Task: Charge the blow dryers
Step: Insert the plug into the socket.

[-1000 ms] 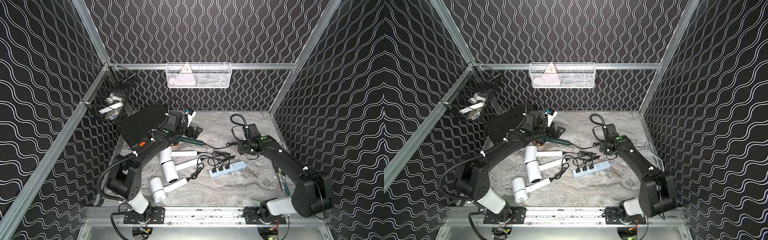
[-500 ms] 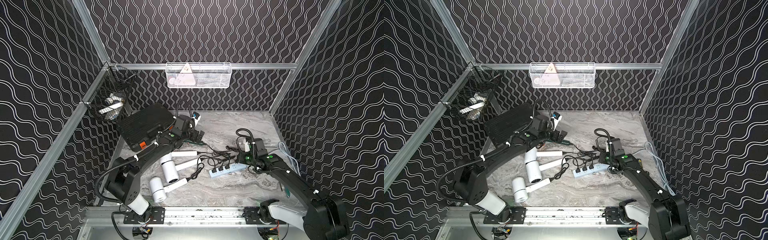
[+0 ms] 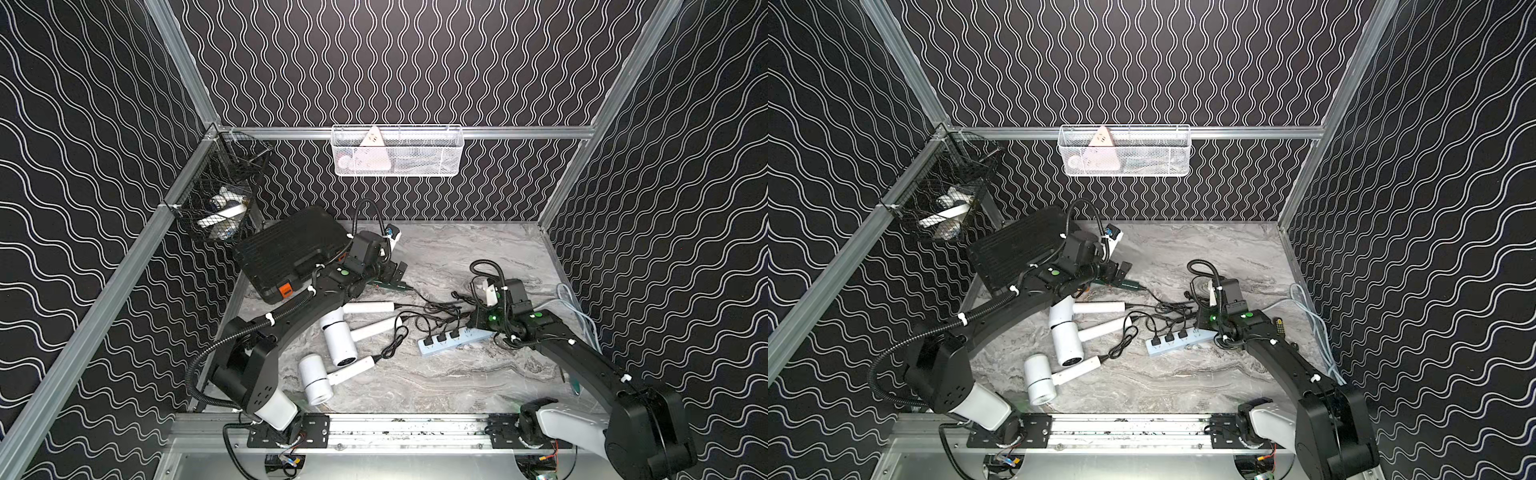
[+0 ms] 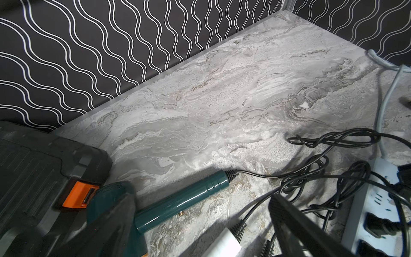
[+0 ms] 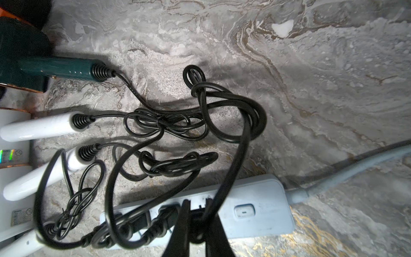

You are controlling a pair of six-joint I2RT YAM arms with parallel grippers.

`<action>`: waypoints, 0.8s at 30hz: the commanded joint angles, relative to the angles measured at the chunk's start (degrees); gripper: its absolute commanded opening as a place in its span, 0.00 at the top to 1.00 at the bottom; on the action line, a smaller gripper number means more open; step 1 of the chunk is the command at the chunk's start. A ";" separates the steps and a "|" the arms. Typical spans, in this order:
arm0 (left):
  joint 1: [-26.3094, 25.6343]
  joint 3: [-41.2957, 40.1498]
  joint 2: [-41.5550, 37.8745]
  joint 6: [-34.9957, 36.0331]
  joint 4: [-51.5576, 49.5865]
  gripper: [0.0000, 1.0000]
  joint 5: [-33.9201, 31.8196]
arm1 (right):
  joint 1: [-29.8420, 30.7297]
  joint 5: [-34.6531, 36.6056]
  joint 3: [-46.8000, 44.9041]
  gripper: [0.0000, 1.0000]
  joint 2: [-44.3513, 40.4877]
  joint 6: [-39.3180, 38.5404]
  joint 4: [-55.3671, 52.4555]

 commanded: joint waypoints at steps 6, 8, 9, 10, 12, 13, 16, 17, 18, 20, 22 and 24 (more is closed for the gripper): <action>-0.03 0.41 -0.45 1.10 -0.19 0.01 0.81 | 0.06 0.97 -1.44 1.00 0.07 3.43 2.00; -0.09 0.32 -0.62 1.10 -0.12 0.01 1.11 | 0.04 1.63 -2.14 1.00 0.13 4.23 2.71; -0.08 0.32 -0.59 1.27 -0.17 0.01 1.21 | 0.04 1.94 -2.44 1.00 0.22 4.60 3.13; -0.20 0.32 -0.54 1.25 -0.29 0.01 1.21 | 0.06 2.17 -2.82 1.00 0.22 5.00 3.78; -0.25 0.38 -0.46 1.46 -0.43 0.01 1.07 | 0.04 2.31 -4.18 1.00 -0.27 5.50 5.68; -0.29 0.43 -0.46 1.54 -0.43 0.01 1.04 | 0.03 2.38 -4.68 1.00 -0.54 5.75 6.46; -0.35 0.41 -0.46 1.63 -0.45 0.01 1.12 | 0.02 2.33 -6.88 1.00 -1.96 5.74 9.79; -0.37 0.39 -0.46 1.67 -0.45 0.01 1.17 | 0.03 1.99 -7.58 1.00 -2.50 5.54 10.79; -0.31 0.41 -0.46 1.70 -0.44 0.01 1.21 | 0.08 2.23 -8.14 1.00 -3.05 5.60 11.62; -0.44 0.43 -0.48 1.79 -0.44 0.01 1.21 | 0.03 2.95 -8.33 1.00 -3.38 5.78 11.78; -0.42 0.31 -0.54 1.81 -0.43 0.01 1.28 | 0.09 2.93 -8.48 1.00 -3.38 5.69 11.99; -0.50 0.32 -0.61 1.88 -0.43 0.01 1.39 | 0.06 2.61 -8.82 1.00 -3.46 5.55 12.61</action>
